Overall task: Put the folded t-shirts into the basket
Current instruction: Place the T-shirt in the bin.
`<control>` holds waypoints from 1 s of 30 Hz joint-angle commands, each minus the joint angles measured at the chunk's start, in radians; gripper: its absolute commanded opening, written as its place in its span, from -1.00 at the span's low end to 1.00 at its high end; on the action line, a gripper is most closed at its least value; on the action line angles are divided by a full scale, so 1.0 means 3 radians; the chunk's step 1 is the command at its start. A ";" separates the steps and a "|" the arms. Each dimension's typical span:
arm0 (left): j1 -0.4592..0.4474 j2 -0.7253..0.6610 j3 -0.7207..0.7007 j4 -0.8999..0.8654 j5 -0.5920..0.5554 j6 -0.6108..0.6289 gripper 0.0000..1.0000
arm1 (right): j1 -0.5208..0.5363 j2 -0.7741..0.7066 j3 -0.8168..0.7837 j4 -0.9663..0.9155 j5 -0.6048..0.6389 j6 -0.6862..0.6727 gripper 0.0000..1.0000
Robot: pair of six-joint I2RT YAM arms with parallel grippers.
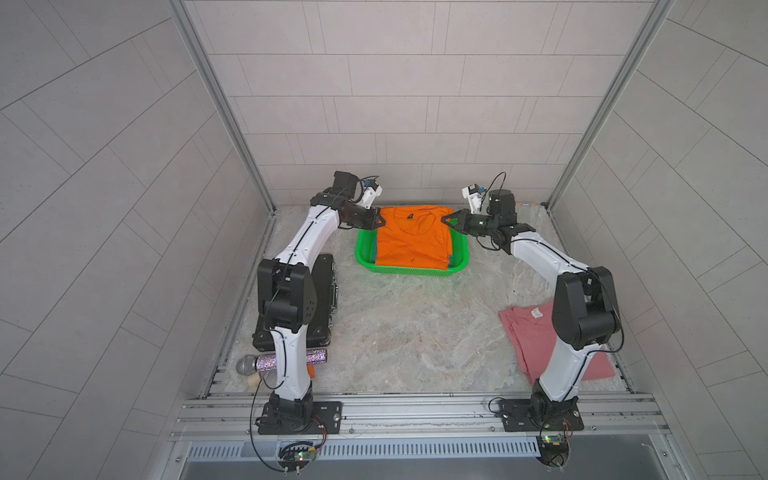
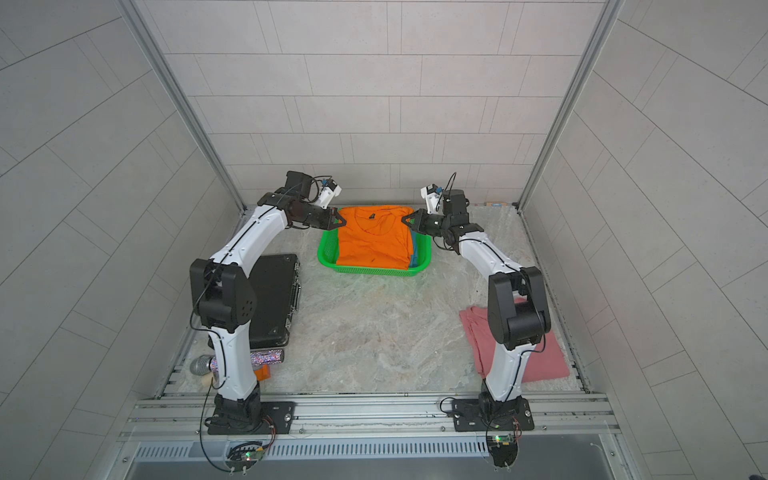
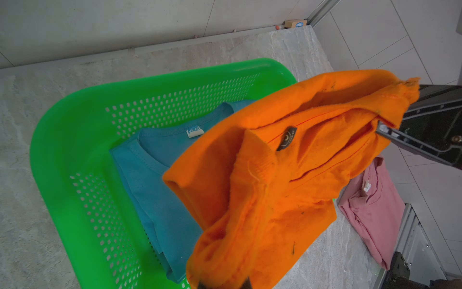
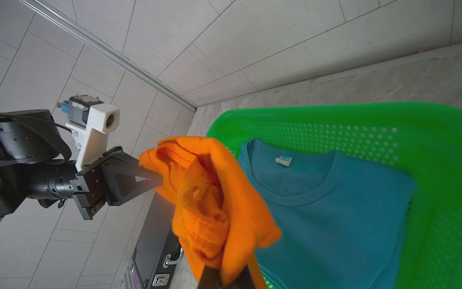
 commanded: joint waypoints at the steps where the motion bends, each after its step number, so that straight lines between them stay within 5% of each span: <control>1: 0.0025 0.0056 0.0114 -0.0050 0.0029 -0.0006 -1.00 | -0.0040 0.0086 0.0094 0.0107 -0.0078 0.0021 -1.00; 30: 0.0022 0.0669 0.0353 0.0068 -0.0062 -0.0104 -1.00 | -0.0165 0.0741 0.0366 0.0094 -0.0155 0.0091 -1.00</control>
